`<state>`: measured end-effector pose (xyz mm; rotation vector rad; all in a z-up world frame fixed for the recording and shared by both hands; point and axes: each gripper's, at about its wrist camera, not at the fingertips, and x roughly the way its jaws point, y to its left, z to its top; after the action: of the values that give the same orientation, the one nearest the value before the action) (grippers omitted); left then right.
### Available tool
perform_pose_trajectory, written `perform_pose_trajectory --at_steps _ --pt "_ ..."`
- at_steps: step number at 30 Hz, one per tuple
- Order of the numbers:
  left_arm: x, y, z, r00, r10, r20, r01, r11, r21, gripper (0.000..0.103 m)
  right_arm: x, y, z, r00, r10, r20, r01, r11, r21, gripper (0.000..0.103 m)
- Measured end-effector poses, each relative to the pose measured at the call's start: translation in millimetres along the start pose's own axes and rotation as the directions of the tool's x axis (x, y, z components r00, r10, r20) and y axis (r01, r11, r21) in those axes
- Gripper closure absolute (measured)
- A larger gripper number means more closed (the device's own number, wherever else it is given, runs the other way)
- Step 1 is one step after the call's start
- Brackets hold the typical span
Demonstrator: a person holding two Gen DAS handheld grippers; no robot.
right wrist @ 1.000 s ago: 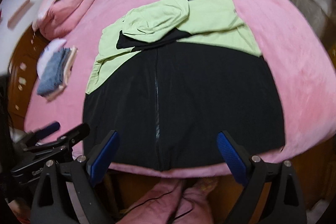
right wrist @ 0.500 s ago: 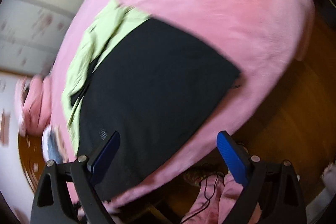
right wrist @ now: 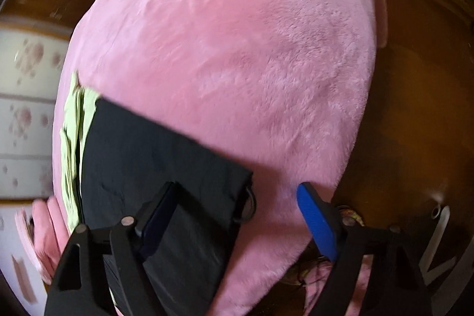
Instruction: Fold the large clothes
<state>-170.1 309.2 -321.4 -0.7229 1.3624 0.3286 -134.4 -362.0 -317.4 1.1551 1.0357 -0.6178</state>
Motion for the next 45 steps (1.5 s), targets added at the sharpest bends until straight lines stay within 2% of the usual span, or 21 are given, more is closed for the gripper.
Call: perform_pose_trajectory --at_steps 2,4,5,6,7,8,12,13,16,18,19,20,22,24,26,28,33,35,38,41,45 --pt "8 3 3 1.0 0.002 0.004 -0.002 1.0 -0.024 0.01 -1 3 3 1.0 0.001 0.016 -0.001 1.0 0.001 0.03" --pt "14 5 6 1.0 -0.009 0.013 0.01 0.998 -0.054 0.01 -1 11 6 1.0 -0.011 0.022 0.013 0.999 -0.048 0.043" --pt "16 6 9 1.0 -0.019 0.023 0.021 0.997 -0.072 0.011 -5 18 2 1.0 -0.017 0.026 0.019 0.997 -0.077 0.047" --pt "18 6 10 0.999 -0.02 0.028 0.022 0.996 -0.082 0.017 -6 25 2 0.999 -0.026 0.026 0.029 0.992 -0.124 0.053" --pt "19 5 10 0.999 -0.013 0.03 0.015 0.996 -0.088 0.023 -6 30 1 0.999 -0.043 0.023 0.046 0.986 -0.162 0.054" --pt "21 1 9 1.0 0.009 0.02 -0.007 0.996 -0.09 0.032 -6 37 -1 0.997 -0.069 0.021 0.072 0.974 -0.213 0.056" --pt "15 -16 -1 0.994 0.101 0.04 -0.099 0.994 -0.043 0.041 -13 55 -11 0.993 -0.115 0.021 0.114 0.926 -0.361 0.082" --pt "13 -23 -4 0.991 0.124 0.05 -0.124 0.992 -0.014 0.042 -17 58 -13 0.994 -0.109 0.023 0.109 0.918 -0.382 0.084" --pt "6 -41 -14 0.984 0.156 0.083 -0.161 0.985 0.058 0.049 -28 67 -19 0.998 -0.061 0.013 0.061 0.909 -0.412 0.087" --pt "2 -52 -20 0.984 0.151 0.1 -0.16 0.983 0.095 0.067 -34 68 -16 1.0 -0.018 -0.015 0.01 0.909 -0.417 0.088" --pt "0 -59 -21 0.984 0.144 0.108 -0.156 0.982 0.111 0.072 -35 72 -17 0.999 0.012 -0.041 -0.028 0.909 -0.416 0.089" --pt "-3 -65 -22 0.983 0.141 0.118 -0.155 0.98 0.122 0.08 -35 73 -17 0.997 0.036 -0.066 -0.06 0.909 -0.412 0.089" --pt "-10 -74 -21 0.979 0.143 0.143 -0.161 0.979 0.125 0.083 -35 81 -18 0.988 0.097 -0.118 -0.135 0.913 -0.386 0.09" --pt "-19 -85 -19 0.981 0.11 0.162 -0.131 0.984 0.122 0.09 -33 91 -18 0.975 0.155 -0.157 -0.202 0.915 -0.349 0.09" --pt "-32 -98 -16 0.982 0.071 0.174 -0.093 0.988 0.122 0.092 -34 103 -21 0.959 0.215 -0.184 -0.266 0.907 -0.326 0.091" --pt "-47 -120 3 0.98 0.053 0.191 -0.077 0.99 0.122 0.093 -37 122 -22 0.942 0.272 -0.194 -0.324 0.888 -0.328 0.091" --pt "-85 -151 35 0.961 -0.003 0.276 -0.03 0.993 0.117 0.097 -49 170 -17 0.901 0.39 -0.192 -0.434 0.837 -0.334 0.092" --pt "-106 -164 51 0.946 -0.044 0.32 0.005 0.993 0.122 0.097 -56 191 -12 0.885 0.43 -0.179 -0.466 0.817 -0.339 0.092" --pt "-132 -188 83 0.925 -0.067 0.374 0.023 0.992 0.122 0.098 -70 222 -2 0.868 0.476 -0.14 -0.493 0.794 -0.356 0.092" --pt "-152 -204 122 0.905 -0.113 0.41 0.061 0.989 0.138 0.098 -86 251 11 0.838 0.536 -0.104 -0.534 0.766 -0.357 0.092" --pt "-176 -228 170 0.884 -0.15 0.444 0.072 0.98 0.188 0.098 -103 287 30 0.805 0.594 -0.002 -0.555 0.751 -0.358 0.092"
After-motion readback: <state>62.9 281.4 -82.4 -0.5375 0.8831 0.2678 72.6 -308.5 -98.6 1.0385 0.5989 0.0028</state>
